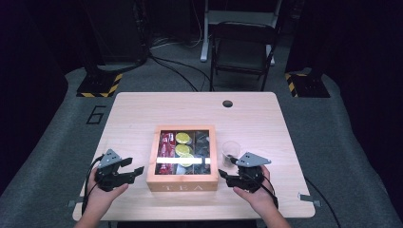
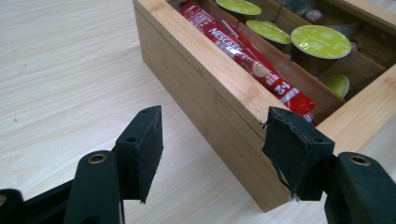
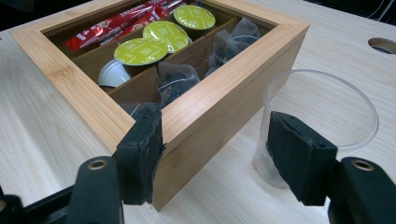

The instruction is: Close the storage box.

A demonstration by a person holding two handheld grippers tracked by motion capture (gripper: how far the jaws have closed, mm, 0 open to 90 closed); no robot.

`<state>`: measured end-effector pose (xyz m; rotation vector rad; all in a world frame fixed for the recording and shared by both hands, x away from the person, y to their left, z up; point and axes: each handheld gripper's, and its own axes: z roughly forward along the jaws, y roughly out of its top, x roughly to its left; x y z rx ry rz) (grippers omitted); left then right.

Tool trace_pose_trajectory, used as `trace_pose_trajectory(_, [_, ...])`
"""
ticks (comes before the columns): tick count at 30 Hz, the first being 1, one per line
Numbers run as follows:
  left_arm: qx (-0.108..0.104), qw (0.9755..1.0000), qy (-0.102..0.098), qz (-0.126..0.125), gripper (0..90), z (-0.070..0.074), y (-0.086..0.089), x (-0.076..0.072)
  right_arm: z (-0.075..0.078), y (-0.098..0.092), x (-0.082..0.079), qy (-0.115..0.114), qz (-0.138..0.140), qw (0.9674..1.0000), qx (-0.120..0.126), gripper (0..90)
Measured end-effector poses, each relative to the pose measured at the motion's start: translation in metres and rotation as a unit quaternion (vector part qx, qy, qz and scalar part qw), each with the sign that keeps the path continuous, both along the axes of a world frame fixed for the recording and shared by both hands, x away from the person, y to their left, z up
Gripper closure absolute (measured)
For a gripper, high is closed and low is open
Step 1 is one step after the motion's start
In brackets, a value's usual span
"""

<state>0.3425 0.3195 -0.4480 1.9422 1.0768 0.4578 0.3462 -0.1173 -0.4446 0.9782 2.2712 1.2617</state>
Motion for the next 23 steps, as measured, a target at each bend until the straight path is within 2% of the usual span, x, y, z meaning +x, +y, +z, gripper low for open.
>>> trace_pose_trajectory(7, [0.004, 1.0, -0.001, 0.008, 37.5, -0.005, 0.003, 0.005, -0.002, -0.003, -0.001, 0.004, -0.003, 1.0, 0.0, 36.4])
trace_pose_trajectory(8, [0.006, 0.9999, 0.006, 0.007, 37.5, -0.006, 0.004, 0.007, -0.003, -0.004, -0.001, 0.003, -0.003, 1.0, 0.0, 36.6])
trace_pose_trajectory(15, [0.005, 0.9999, 0.012, 0.007, 37.5, -0.014, 0.003, 0.015, -0.004, -0.005, -0.004, 0.001, -0.008, 1.0, -0.005, 37.5])
trace_pose_trajectory(20, [0.009, 0.9997, 0.021, 0.006, 37.4, -0.018, 0.003, 0.021, -0.007, -0.007, -0.006, 0.003, -0.003, 0.9998, -0.017, 37.5])
trace_pose_trajectory(21, [0.009, 0.9997, 0.021, 0.006, 37.3, -0.018, 0.003, 0.022, -0.007, -0.007, -0.007, 0.006, -0.006, 0.9998, -0.015, 37.4])
trace_pose_trajectory(23, [0.007, 0.9997, 0.022, 0.007, 37.1, -0.018, 0.002, 0.023, -0.007, -0.008, -0.008, 0.004, 0.005, 0.9999, -0.013, 35.5])
